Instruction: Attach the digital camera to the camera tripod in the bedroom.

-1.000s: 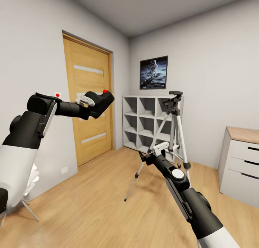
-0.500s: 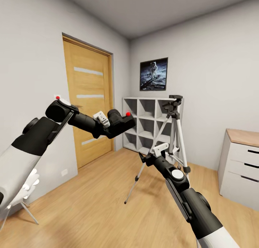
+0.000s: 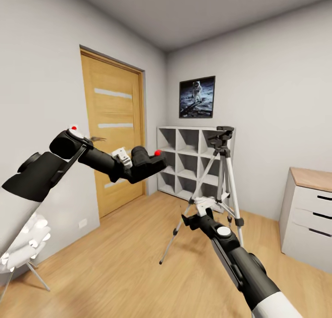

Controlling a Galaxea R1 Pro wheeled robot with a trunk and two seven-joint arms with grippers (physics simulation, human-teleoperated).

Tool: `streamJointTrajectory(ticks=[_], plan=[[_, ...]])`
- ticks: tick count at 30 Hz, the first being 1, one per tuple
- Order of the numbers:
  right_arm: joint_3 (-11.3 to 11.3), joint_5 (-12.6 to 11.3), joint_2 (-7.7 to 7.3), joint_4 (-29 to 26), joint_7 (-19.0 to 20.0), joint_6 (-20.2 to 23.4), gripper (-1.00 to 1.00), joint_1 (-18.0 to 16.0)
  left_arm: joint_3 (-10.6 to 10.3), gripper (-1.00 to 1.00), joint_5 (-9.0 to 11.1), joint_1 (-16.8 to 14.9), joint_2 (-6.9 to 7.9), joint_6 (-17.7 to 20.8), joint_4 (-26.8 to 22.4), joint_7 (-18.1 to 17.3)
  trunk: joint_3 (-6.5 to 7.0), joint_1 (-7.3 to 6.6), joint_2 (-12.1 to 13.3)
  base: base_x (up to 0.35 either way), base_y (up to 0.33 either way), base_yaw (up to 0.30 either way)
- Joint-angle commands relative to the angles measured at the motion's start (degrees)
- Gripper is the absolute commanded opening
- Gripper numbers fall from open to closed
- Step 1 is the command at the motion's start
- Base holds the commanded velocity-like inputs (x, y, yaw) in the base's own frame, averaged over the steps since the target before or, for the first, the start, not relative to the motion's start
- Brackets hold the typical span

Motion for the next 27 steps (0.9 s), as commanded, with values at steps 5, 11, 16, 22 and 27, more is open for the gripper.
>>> streamJointTrajectory(ticks=[5, 11, 16, 22, 27], plan=[[0.02, -0.25, -0.04, 12.99, 0.23, 0.40, 1.00, 0.01, -0.14, -1.00, -0.72, -0.07, 3.89, 0.48, -4.82, -5.42, 0.83, -1.11, 1.98, 0.000, 0.000, 0.000], [-3.49, -0.63, -0.04, 29.34, 0.22, 0.14, 1.00, 0.01, 2.49, -1.00, -0.72, -0.10, 5.00, 0.48, -6.81, -6.02, 1.91, -2.43, 4.38, 0.000, 0.000, 0.000], [-8.46, -0.64, -0.08, 37.14, 0.15, 0.08, 1.00, 0.02, 2.59, -1.00, -0.72, -0.09, 5.00, 0.48, -6.63, -6.26, 2.81, -3.53, 6.39, 0.000, 0.000, 0.000], [-13.49, -0.64, -0.56, 45.48, 0.03, 0.06, 1.00, 0.01, 2.51, -1.00, -0.72, -0.12, 4.90, 0.48, -6.76, -6.66, 3.88, -4.84, 8.79, 0.000, 0.000, 0.000], [-14.64, -0.64, -1.28, 50.57, -0.08, 0.02, 1.00, 0.01, 2.50, -1.00, -0.72, -0.11, 4.45, 0.48, -6.86, -6.58, 4.78, -5.94, 10.80, 0.000, 0.000, 0.000]])
